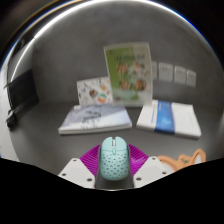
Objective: Arrange mouse
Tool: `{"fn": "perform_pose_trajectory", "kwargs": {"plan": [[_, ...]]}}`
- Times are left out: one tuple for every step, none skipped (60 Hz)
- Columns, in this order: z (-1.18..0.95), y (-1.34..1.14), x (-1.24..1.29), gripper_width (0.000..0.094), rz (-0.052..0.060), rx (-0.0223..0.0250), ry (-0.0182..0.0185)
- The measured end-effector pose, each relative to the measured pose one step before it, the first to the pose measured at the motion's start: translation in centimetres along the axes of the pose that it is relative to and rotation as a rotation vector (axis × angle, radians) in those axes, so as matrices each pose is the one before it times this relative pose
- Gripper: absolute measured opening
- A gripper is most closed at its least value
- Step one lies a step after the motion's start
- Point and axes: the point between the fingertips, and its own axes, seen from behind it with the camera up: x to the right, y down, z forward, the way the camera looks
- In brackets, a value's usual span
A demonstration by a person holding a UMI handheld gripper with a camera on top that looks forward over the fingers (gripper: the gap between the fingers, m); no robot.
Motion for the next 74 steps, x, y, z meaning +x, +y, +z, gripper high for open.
{"fn": "perform_pose_trajectory", "kwargs": {"plan": [[-1.016,-1.064,0.223,0.0382,-0.0077,0.03239,-0.00075],[-1.055,-1.141,0.309,0.038,-0.0051,0.03426,0.00164],[-1.15,-1.076,0.369,0.0381,-0.007,0.03101,0.0032],[-1.149,-0.995,0.452,0.0379,-0.009,0.02735,0.0039],[-1.092,-0.877,0.517,0.038,-0.0098,0.02437,0.00552],[-1.151,-0.801,0.404,0.0379,-0.0103,0.02727,0.00912],[-1.233,-1.069,0.695,0.0378,-0.0057,0.01334,0.00604],[-1.067,-0.756,0.687,0.0379,-0.0057,0.01806,0.00373],[-0.992,-0.629,0.748,0.0379,-0.0033,0.0162,0.00287],[-0.936,-0.523,0.864,0.0378,0.0007,0.01332,0.00489],[-0.912,-0.389,1.014,0.0377,0.0034,0.01037,0.00913],[-0.761,-0.165,1.107,0.0377,0.005,0.00696,0.01366],[-0.68,-0.011,1.232,0.0377,0.006,0.00438,0.0174],[-0.61,0.155,1.284,0.0377,0.0061,0.00208,0.0192],[-0.482,0.299,1.279,0.0378,0.0046,-0.00018,0.02174],[-0.228,0.974,1.476,0.0376,0.0035,0.00481,0.01935],[-0.168,0.234,1.07,0.0376,0.0006,-0.01567,0.02544],[-0.147,0.806,1.221,0.0375,0.0014,-0.0097,0.0222],[-0.002,0.841,1.1,0.0375,0.0031,-0.01114,0.02001],[0.044,0.955,0.979,0.0376,0.0024,-0.01323,0.01676],[0.13,1.086,0.813,0.0376,0.0014,-0.01621,0.01245],[0.198,1.13,0.626,0.0375,0.0029,-0.01935,0.00756],[0.301,1.497,0.72,0.0376,0.0078,-0.01127,0.00066],[0.291,1.068,0.418,0.0375,0.0073,-0.01913,-0.00087],[0.599,0.648,0.256,0.0375,0.0055,-0.02644,-0.00266],[0.52,0.817,0.196,0.0376,0.0028,-0.01955,-0.00278],[0.433,0.668,0.136,0.0378,0.0021,-0.01765,-0.00237],[0.482,0.533,0.138,0.0379,0.0022,-0.01341,-0.00194],[0.483,0.476,0.151,0.0378,0.0016,-0.01166,0.00026],[0.458,0.457,0.139,0.0379,0.0001,-0.01215,0.00103],[0.312,0.979,0.025,0.0379,-0.001,-0.00473,0.00207],[0.464,0.333,0.01,0.0382,-0.0027,-0.01186,-0.00125],[0.47,0.253,0.03,0.0391,-0.0031,-0.01491,-0.00666],[0.412,0.39,-0.015,0.0393,-0.0026,-0.01087,-0.00182],[0.443,0.469,0.042,0.0393,-0.0027,-0.01396,0.00147],[0.418,0.574,0.095,0.0393,-0.001,-0.0172,0.0049],[0.358,0.638,0.091,0.0392,-0.001,-0.02105,0.00465],[0.218,0.75,0.008,0.0427,-0.0018,-0.02508,0.00222],[0.129,-0.482,-0.072,0.0462,0.0028,0.02268,0.00174],[0.111,-0.174,-0.036,0.0412,-0.0061,0.01529,0.00029],[-0.072,0.207,0.067,0.0468,-0.0099,0.00157,0.00376],[-0.098,0.243,-0.038,0.0421,-0.0073,-0.00917,0.00142],[0.055,-0.127,0.035,0.0433,-0.0018,0.0074,0.00096],[0.0,0.008,0.023,0.0447,0.0002,-0.0024,0.00098],[0.026,0.135,-0.019,0.0464,-0.0015,-0.0078,0.00009],[0.035,0.006,-0.015,0.0475,-0.0019,-0.00245,-0.00015],[0.032,-0.116,-0.029,0.0495,-0.0029,0.00093,-0.00166],[0.011,0.036,-0.058,0.0508,-0.0056,-0.00506,-0.00438],[-0.008,0.069,-0.053,0.0524,-0.0074,-0.00525,-0.00548],[0.023,0.082,-0.014,0.0538,-0.0069,-0.00128,-0.00667],[-0.17,0.044,-0.121,0.0558,-0.0037,-0.00437,-0.01055],[-0.186,0.019,-0.109,0.0629,-0.0011,-0.00825,-0.0122],[-0.267,0.111,-0.237,0.0683,-0.0011,-0.00478,-0.01558],[-0.329,0.028,-0.211,0.073,-0.0009,-0.00038,-0.016],[-0.383,0.014,-0.175,0.0777,-0.0017,0.002,-0.01469],[-0.441,-0.016,-0.087,0.0823,-0.0012,0.00362,-0.01142],[-0.501,-0.023,-0.054,0.087,0.0001,0.00403,-0.00786],[-0.572,0.026,-0.029,0.0877,0.0,0.00305,-0.00723],[-0.435,0.09,-0.089,0.0825,-0.0002,0.00739,-0.00438],[-0.76,0.031,0.131,0.083,-0.0043,0.00261,-0.00612],[-0.607,0.051,0.105,0.0838,-0.0054,0.00466,-0.00505],[-0.659,0.069,0.135,0.0847,-0.0069,0.00587,-0.00428],[-0.677,0.059,0.162,0.0854,-0.0064,0.0071,-0.00432],[-0.706,0.076,0.167,0.0858,-0.005,0.00658,-0.00438],[-0.742,0.115,0.198,0.0857,-0.0032,0.00544,-0.00288],[-0.743,0.162,0.223,0.0855,-0.0006,0.00403,-0.0007],[-0.636,0.244,0.22,0.0857,0.0008,0.00556,0.00137],[-0.707,0.216,0.273,0.0856,0.0057,0.00438,0.00046],[-0.688,0.224,0.322,0.0855,0.0067,0.00309,-0.00043],[-0.671,0.267,0.346,0.0856,0.0076,0.00188,-0.00161],[-0.657,0.334,0.346,0.0856,0.0091,0.00134,-0.00145],[-0.626,0.325,0.311,0.0855,0.0113,0.00014,-0.00154],[-0.61,0.373,0.331,0.0856,0.0141,-0.00156,-0.00009],[-0.6,0.432,0.333,0.0886,0.0141,-0.00286,0.00117]]}}
